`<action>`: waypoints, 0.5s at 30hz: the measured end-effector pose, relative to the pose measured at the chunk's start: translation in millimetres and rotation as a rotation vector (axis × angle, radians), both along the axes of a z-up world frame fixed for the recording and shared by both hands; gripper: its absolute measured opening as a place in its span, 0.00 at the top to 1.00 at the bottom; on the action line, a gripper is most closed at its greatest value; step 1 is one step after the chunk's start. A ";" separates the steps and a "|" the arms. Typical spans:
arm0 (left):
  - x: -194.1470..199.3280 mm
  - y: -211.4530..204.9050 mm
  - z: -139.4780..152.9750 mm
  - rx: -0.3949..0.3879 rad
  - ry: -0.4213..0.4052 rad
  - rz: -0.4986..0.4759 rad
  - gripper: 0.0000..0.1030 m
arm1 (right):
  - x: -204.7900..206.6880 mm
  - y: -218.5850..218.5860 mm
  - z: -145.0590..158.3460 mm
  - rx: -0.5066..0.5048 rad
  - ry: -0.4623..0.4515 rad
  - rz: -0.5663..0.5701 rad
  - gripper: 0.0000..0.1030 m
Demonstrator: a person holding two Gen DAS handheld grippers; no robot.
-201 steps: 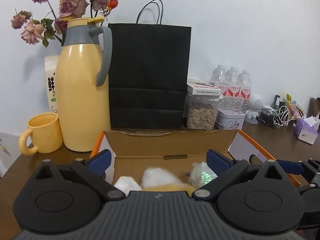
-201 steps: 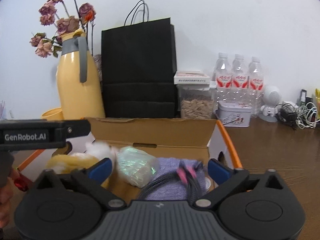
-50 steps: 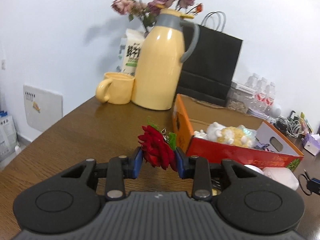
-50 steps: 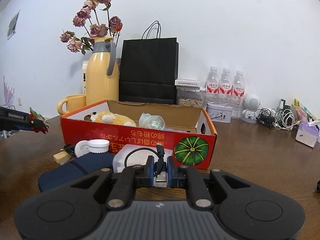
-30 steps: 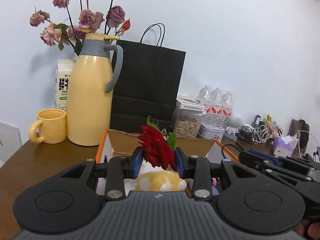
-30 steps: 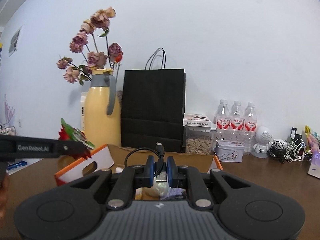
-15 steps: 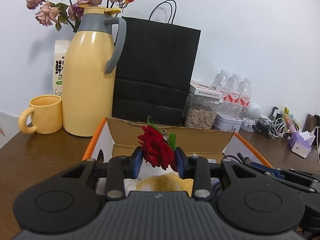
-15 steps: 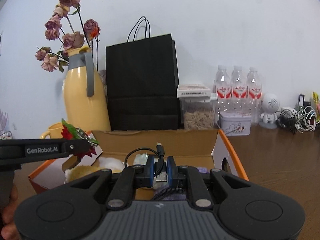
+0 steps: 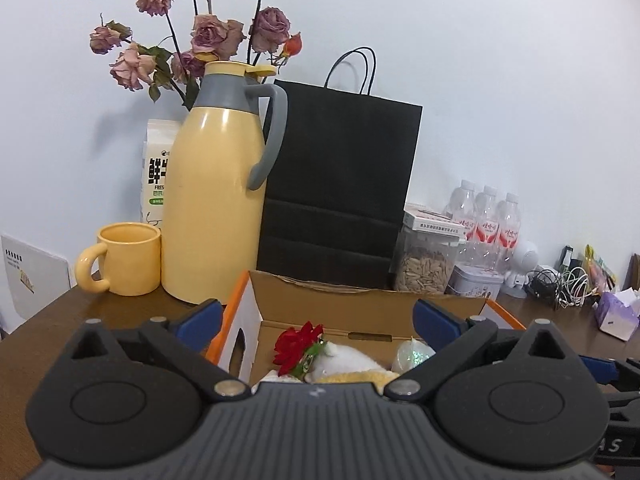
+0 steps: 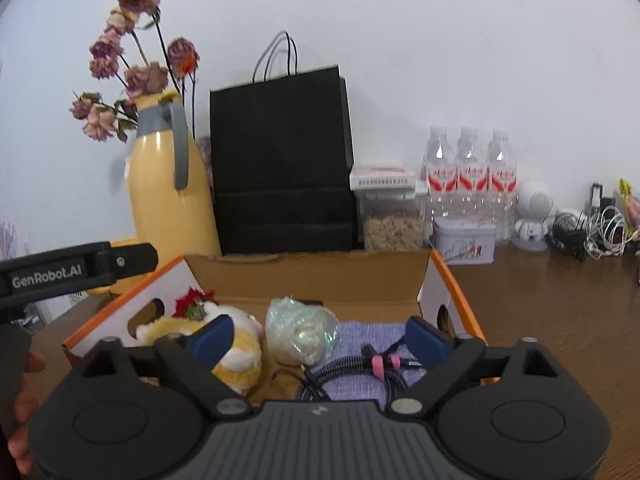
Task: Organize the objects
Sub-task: 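Carry the rose and USB cable into the box and open both grippers, then move both grippers back toward the white caps and navy pouch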
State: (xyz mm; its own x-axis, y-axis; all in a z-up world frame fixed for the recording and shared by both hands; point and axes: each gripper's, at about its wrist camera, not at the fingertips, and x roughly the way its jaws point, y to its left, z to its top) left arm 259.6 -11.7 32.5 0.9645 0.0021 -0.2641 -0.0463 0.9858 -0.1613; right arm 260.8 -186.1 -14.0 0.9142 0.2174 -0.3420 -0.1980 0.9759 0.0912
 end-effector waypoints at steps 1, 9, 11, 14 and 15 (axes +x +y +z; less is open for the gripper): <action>-1.1 0.1 1.1 0.001 -0.002 0.002 0.00 | -1.9 -0.3 1.0 0.004 -0.006 0.004 0.03; -4.5 -0.9 0.9 0.009 0.003 0.002 0.00 | -5.2 -1.9 4.8 0.010 -0.012 0.000 0.00; -6.6 -0.2 1.3 0.008 0.001 0.000 0.00 | -6.0 -2.7 5.2 0.010 -0.012 -0.003 0.00; -10.4 2.0 2.5 0.004 -0.005 -0.002 0.00 | -8.4 -3.4 5.8 0.009 -0.015 -0.004 0.00; -11.8 2.8 2.7 0.003 -0.006 -0.001 0.00 | -9.3 -2.6 5.9 0.007 -0.016 -0.005 0.00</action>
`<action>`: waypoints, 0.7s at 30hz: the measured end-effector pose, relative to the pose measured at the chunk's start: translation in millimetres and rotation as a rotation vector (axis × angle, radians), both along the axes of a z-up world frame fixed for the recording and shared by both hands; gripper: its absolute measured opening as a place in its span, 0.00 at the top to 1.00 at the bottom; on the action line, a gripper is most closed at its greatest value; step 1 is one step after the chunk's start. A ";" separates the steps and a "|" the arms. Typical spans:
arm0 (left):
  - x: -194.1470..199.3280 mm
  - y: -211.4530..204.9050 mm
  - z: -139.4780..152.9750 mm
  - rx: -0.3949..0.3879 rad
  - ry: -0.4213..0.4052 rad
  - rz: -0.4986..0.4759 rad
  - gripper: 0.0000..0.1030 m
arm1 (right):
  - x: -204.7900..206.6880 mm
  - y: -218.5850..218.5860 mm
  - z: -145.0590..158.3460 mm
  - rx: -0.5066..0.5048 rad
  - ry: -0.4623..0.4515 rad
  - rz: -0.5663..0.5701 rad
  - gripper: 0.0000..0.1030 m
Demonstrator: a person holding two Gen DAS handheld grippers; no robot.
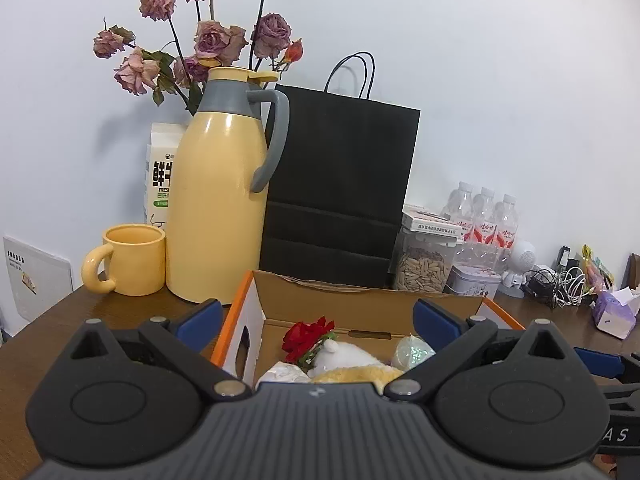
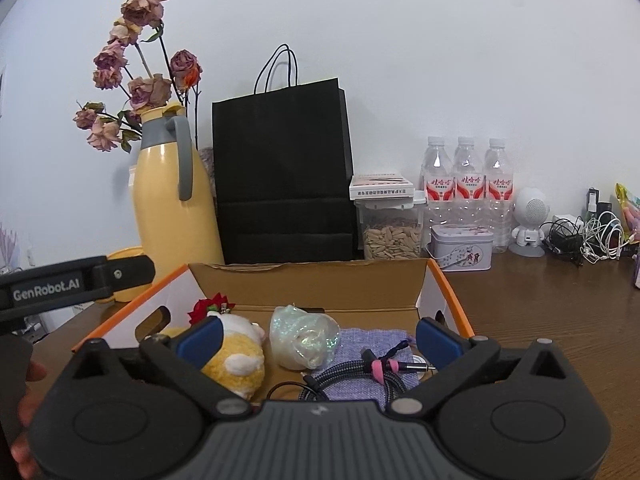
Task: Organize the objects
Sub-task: 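Move both grippers back toward the white caps and navy pouch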
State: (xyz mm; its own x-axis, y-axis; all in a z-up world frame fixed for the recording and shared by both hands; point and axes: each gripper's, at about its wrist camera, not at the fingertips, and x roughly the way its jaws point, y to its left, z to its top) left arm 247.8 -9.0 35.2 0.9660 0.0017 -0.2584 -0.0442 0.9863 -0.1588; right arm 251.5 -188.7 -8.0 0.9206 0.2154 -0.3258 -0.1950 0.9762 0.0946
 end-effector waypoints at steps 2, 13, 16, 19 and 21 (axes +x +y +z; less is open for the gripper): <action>-2.9 1.7 0.8 -0.006 0.001 -0.002 0.00 | -1.8 0.5 0.3 -0.005 -0.001 0.003 0.00; -25.3 6.1 3.2 -0.003 0.026 -0.010 0.00 | -26.6 -3.0 7.8 -0.025 -0.030 0.020 0.00; -34.4 8.1 2.8 -0.002 0.043 -0.017 0.00 | -36.5 -4.2 9.6 -0.028 -0.035 0.029 0.00; -42.4 10.6 2.2 -0.003 0.071 -0.026 0.00 | -45.9 -5.1 9.1 -0.035 -0.027 0.039 0.00; -48.1 11.9 0.9 0.001 0.087 -0.032 0.00 | -52.2 -5.7 7.8 -0.044 -0.019 0.046 0.00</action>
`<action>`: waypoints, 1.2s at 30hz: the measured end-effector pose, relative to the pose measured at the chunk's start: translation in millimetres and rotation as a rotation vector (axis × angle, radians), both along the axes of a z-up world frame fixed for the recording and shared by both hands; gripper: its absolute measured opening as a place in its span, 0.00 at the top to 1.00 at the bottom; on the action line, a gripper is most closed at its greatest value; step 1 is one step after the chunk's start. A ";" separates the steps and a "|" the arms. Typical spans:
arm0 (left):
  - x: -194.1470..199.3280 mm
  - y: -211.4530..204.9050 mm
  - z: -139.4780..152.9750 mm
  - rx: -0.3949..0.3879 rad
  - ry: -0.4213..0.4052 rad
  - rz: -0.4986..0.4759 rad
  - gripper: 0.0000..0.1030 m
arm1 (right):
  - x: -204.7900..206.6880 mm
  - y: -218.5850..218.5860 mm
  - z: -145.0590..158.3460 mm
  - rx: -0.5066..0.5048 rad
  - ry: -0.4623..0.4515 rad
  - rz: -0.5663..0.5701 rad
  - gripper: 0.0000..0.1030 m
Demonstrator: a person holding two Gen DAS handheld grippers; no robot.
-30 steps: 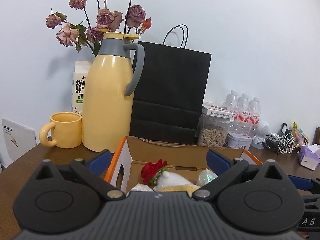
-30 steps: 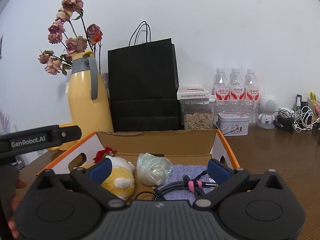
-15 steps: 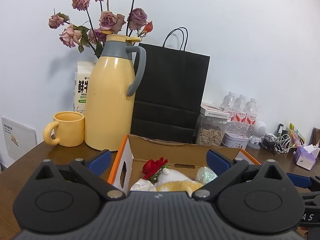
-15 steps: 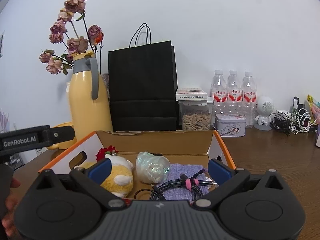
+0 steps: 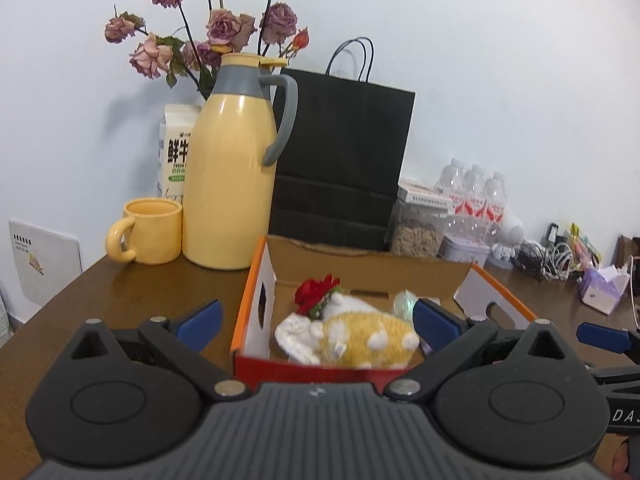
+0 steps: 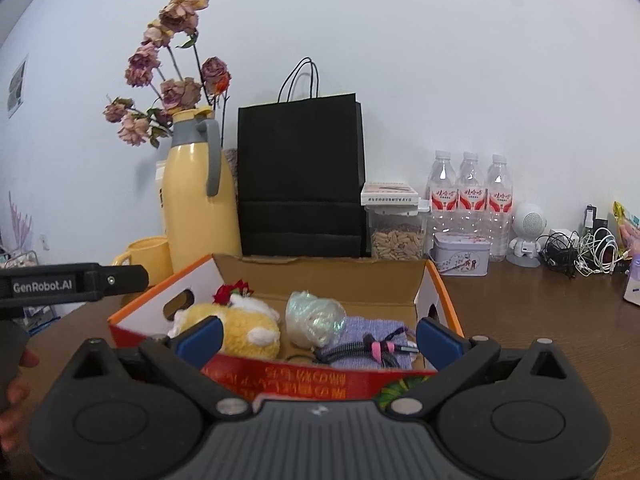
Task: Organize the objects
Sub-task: 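Move both grippers back toward the white caps and navy pouch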
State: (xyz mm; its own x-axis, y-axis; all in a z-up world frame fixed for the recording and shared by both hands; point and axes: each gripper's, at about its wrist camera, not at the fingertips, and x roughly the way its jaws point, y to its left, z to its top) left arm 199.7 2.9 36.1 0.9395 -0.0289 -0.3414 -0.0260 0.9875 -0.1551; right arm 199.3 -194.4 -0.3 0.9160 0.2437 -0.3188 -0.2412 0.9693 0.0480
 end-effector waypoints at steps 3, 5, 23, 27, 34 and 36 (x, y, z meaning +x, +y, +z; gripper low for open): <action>-9.9 2.2 -3.9 0.011 0.022 0.000 0.00 | -8.5 -1.8 -2.8 -0.009 0.016 0.005 0.00; -15.0 4.2 -6.4 0.010 0.038 -0.002 0.00 | -13.9 -3.2 -5.6 -0.013 0.029 0.007 0.00; -63.9 27.3 -32.0 0.031 0.170 0.010 0.00 | -55.4 5.7 -39.5 -0.125 0.173 0.124 0.09; -72.6 32.9 -35.6 0.023 0.184 0.019 0.00 | -55.0 17.6 -47.8 -0.158 0.212 0.175 0.20; -81.2 40.1 -38.8 0.018 0.198 0.031 0.00 | -45.3 33.9 -58.7 -0.186 0.265 0.223 0.45; -83.5 41.1 -38.8 0.013 0.194 0.036 0.00 | -41.8 35.9 -60.6 -0.188 0.276 0.228 0.52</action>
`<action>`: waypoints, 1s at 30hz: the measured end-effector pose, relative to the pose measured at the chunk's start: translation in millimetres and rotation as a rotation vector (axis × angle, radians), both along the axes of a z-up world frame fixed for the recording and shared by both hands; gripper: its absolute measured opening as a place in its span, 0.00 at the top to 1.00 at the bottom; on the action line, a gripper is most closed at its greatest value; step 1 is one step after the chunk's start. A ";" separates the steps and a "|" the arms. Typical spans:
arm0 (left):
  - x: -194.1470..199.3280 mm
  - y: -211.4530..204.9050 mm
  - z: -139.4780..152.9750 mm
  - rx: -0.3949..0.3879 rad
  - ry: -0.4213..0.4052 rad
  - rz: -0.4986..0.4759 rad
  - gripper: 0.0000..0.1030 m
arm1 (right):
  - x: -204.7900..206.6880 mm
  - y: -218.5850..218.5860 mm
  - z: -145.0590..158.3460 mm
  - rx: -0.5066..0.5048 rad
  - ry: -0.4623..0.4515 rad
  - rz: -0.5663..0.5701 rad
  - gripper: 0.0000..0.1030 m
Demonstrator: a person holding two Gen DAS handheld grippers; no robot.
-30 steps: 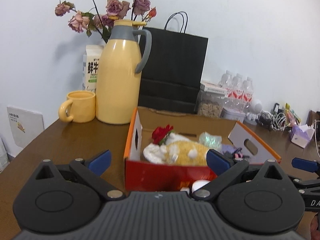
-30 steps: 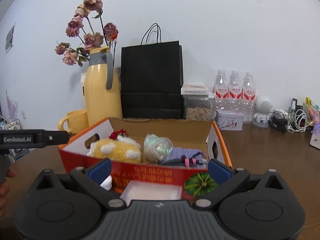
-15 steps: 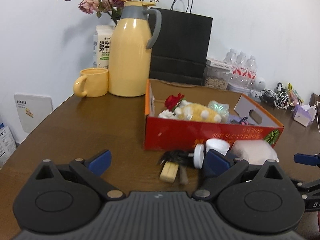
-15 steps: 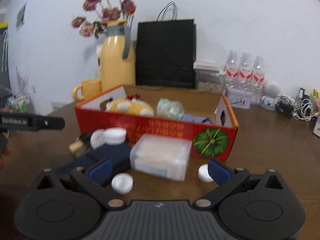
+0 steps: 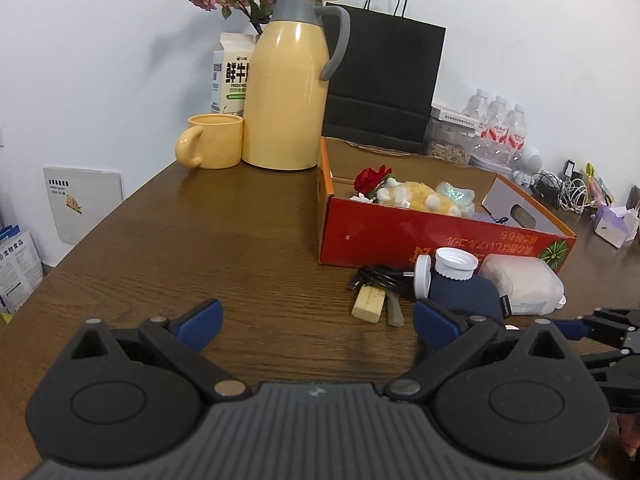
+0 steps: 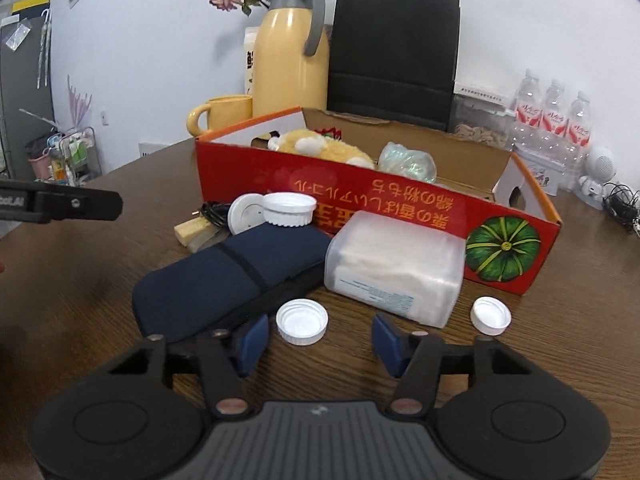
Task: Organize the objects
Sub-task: 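Move both grippers back toward the white caps and navy pouch, then grasp the navy pouch with the left gripper while the right grasps a white bottle cap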
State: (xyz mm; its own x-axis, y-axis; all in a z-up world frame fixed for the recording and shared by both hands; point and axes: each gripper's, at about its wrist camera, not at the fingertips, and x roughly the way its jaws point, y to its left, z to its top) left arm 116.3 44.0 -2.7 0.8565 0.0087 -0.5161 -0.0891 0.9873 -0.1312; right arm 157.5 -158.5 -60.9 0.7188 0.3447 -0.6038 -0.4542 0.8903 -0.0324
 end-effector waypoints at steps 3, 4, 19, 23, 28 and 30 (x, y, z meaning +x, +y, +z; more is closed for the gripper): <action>-2.2 0.8 -0.1 -0.008 -0.005 -0.002 0.00 | 2.7 -1.3 -1.3 0.024 0.012 0.019 0.65; -2.5 0.8 -0.2 -0.009 -0.005 -0.003 0.00 | 2.1 -1.7 -1.5 0.030 0.012 0.026 0.74; 1.8 -8.5 -5.1 -0.007 0.012 -0.027 0.00 | -7.6 -8.2 4.5 0.055 -0.057 0.003 0.74; 9.0 -21.4 -5.8 0.004 0.025 -0.059 0.00 | -16.3 -18.3 10.0 0.086 -0.130 -0.061 0.74; 22.8 -45.2 -5.3 0.021 0.044 -0.132 0.00 | -20.4 -32.7 14.1 0.117 -0.177 -0.125 0.74; 28.9 -54.7 -5.2 0.029 0.053 -0.158 0.00 | -19.7 -37.1 14.6 0.127 -0.179 -0.136 0.74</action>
